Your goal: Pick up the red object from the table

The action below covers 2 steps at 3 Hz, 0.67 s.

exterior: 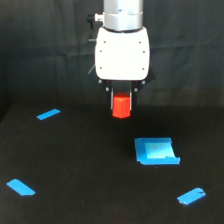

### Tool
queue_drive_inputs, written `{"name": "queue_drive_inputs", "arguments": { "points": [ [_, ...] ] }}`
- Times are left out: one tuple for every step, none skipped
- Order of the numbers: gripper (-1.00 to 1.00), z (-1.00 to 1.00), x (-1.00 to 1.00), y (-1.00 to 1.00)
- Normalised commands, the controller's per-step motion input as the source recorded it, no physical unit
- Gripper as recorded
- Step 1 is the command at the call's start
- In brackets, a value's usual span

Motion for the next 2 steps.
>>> {"name": "queue_drive_inputs", "arguments": {
  "points": [
    [-0.96,0.13,0.07,0.05],
    [-1.00,0.13,0.00,0.08]
  ]
}}
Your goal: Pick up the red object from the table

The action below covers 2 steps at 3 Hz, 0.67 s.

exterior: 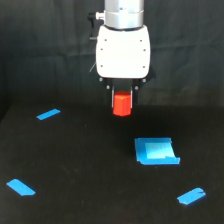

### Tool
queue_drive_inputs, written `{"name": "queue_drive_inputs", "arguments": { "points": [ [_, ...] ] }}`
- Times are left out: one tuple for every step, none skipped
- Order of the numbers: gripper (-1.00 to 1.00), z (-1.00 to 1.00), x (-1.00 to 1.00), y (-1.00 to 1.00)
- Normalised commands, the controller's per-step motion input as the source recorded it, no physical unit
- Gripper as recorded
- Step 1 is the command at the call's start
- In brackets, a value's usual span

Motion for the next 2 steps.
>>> {"name": "queue_drive_inputs", "arguments": {
  "points": [
    [-1.00,0.11,0.04,0.03],
    [-0.95,0.01,-0.01,0.07]
  ]
}}
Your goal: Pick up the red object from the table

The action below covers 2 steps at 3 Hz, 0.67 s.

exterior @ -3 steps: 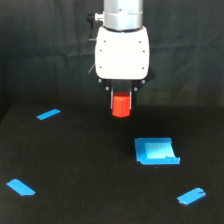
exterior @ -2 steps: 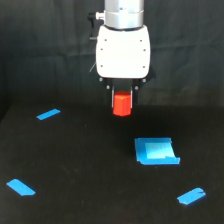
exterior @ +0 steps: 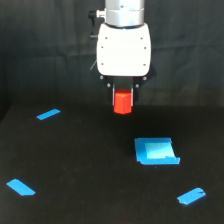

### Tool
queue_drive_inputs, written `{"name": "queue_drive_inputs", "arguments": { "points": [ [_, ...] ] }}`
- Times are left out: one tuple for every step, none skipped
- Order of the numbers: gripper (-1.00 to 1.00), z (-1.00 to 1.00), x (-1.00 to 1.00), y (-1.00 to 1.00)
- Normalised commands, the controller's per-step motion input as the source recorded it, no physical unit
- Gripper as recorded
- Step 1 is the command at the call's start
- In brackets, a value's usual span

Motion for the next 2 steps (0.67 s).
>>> {"name": "queue_drive_inputs", "arguments": {
  "points": [
    [-0.96,0.02,0.10,0.07],
    [-1.00,0.05,0.02,-0.01]
  ]
}}
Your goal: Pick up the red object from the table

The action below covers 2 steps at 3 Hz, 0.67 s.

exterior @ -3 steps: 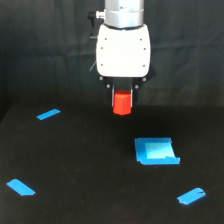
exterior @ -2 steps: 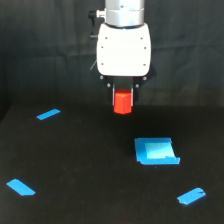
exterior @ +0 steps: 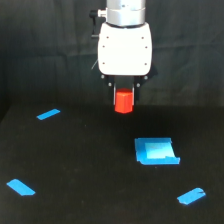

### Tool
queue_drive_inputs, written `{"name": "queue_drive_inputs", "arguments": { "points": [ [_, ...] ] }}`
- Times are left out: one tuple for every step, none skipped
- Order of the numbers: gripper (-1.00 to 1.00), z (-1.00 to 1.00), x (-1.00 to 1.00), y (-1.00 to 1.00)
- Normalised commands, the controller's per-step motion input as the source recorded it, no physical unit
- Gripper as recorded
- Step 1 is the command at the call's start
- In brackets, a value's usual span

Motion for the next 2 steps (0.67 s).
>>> {"name": "queue_drive_inputs", "arguments": {
  "points": [
    [-1.00,0.01,0.04,0.04],
    [-0.99,-0.01,-0.02,0.06]
  ]
}}
